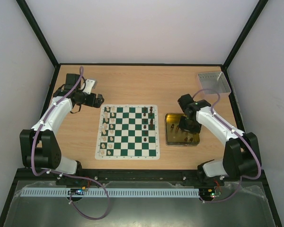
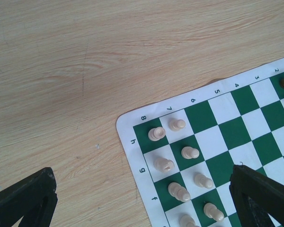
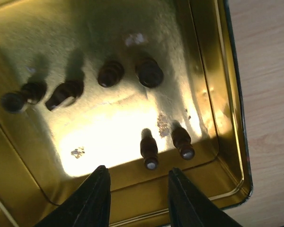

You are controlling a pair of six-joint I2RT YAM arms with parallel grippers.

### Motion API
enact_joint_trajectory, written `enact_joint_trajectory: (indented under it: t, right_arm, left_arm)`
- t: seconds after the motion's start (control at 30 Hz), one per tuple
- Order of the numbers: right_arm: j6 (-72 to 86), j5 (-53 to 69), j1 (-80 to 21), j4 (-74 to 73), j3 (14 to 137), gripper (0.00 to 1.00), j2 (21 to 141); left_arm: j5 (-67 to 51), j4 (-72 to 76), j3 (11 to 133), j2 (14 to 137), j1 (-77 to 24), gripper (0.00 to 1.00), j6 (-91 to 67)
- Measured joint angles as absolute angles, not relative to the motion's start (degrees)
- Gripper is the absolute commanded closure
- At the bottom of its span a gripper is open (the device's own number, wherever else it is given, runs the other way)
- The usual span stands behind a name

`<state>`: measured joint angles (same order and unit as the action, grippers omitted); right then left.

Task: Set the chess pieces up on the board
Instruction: Pick up the chess piece from the storage box.

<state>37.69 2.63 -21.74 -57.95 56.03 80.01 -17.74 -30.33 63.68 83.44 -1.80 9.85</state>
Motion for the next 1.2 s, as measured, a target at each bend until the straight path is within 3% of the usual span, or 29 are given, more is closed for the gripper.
enact_joint_trajectory:
  t: [0.93, 1.1, 1.2]
  right_arm:
    - [37.5, 7.4, -17.2, -47.8, 46.0, 0.71, 82.5]
    - [37.6, 7.4, -17.2, -47.0, 45.3, 0.79, 83.0]
    - [37.8, 7.3, -17.1, -46.8, 44.8, 0.89, 83.0]
  left_arm:
    - [-17.7, -30.3, 63.7, 83.5, -1.8, 0.01, 9.8]
    - [-17.7, -30.3, 63.7, 83.5, -1.8, 0.01, 9.9]
    - [-17.7, -30.3, 63.7, 83.5, -1.8, 0.01, 9.9]
